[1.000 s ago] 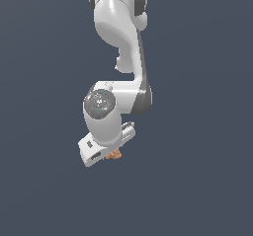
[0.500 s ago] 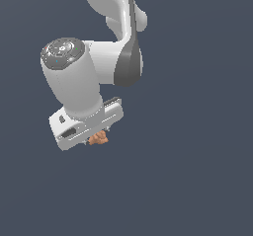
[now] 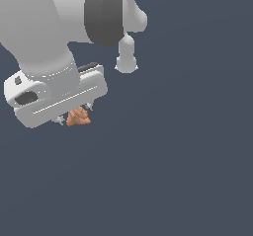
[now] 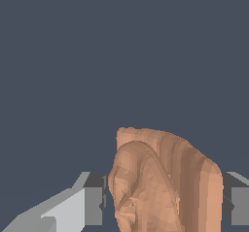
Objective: Pick up the object and move it to a goal position.
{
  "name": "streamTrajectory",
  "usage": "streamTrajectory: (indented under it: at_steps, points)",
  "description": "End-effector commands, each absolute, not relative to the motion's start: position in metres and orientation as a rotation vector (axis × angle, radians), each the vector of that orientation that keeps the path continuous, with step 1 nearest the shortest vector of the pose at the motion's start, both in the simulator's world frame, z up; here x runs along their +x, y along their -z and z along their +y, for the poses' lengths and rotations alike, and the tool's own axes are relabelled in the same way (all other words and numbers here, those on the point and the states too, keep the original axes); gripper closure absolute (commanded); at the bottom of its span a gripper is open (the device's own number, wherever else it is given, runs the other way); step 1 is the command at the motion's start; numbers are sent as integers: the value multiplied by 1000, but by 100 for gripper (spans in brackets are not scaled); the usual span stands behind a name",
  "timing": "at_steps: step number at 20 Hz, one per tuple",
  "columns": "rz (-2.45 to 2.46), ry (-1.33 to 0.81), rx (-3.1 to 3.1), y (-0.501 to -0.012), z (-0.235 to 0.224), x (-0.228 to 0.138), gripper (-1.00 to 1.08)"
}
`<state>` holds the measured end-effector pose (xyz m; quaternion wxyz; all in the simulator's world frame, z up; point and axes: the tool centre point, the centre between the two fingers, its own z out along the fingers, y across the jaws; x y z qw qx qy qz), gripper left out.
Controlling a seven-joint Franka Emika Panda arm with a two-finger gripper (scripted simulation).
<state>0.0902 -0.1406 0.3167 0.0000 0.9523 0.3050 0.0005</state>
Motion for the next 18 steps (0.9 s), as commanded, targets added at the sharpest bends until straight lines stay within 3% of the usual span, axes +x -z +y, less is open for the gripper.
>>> streamTrajectory:
  at_steps: [1, 9, 18]
  points:
    - [959, 0, 2992, -339, -150, 87, 108]
    - [959, 0, 2992, -382, -169, 84, 108]
    - [958, 0, 2992, -395, -174, 84, 108]
